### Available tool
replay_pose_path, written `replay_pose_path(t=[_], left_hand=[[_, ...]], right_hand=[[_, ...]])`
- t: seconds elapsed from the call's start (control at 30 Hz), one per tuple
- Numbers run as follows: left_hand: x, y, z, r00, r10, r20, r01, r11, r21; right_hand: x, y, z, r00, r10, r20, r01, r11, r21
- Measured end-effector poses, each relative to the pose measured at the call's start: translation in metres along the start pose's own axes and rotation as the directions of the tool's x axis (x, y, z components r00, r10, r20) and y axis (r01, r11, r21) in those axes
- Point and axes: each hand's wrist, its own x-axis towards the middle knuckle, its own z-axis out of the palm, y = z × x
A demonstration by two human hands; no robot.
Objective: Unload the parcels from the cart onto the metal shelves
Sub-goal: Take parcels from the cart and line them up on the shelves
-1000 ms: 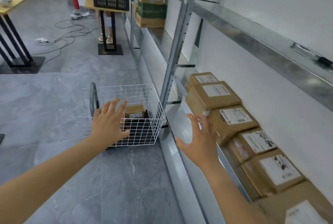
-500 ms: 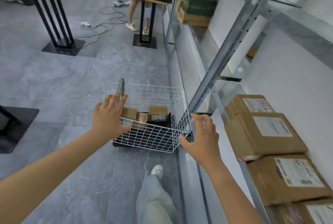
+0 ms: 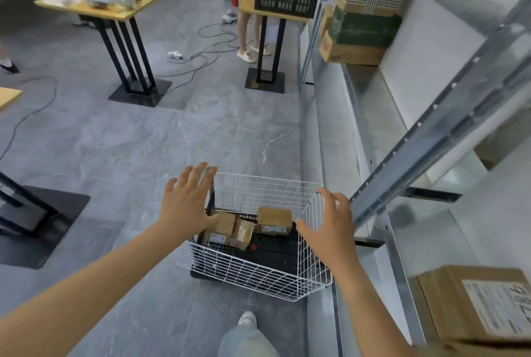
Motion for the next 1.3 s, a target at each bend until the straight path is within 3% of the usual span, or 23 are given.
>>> replay_pose_path(t=[0.33, 0.5, 0.63, 0.93, 1.3], left_hand=[[0.051, -0.003, 0.04, 0.989, -0.09, 0.119, 0.094, 0.995, -0.024], [0.07, -0.005, 0.071, 0.955, -0.165, 0.248, 0.226, 0.943, -0.244], [0.086, -0.005, 0.108, 0.932, -0.128, 0.34, 0.249, 0.906, -0.342], [0.122, -0.022, 0.201, 0.839, -0.067, 0.541, 0.304, 0.881, -0.363], [0.181, -0.023, 0.317, 0.835, -0.057, 0.547, 0.199, 0.959, -0.203]], right_hand=[[0.072, 0.005, 0.036, 0.986, 0.021, 0.167, -0.025, 0.999, 0.025], [0.082, 0.012, 0.063, 0.97, 0.043, 0.241, -0.041, 0.999, -0.013], [0.09, 0.018, 0.092, 0.951, 0.087, 0.296, -0.088, 0.996, -0.011], [0.116, 0.022, 0.181, 0.88, 0.178, 0.44, -0.176, 0.983, -0.047], [0.194, 0.06, 0.298, 0.836, 0.184, 0.516, -0.138, 0.982, -0.127]])
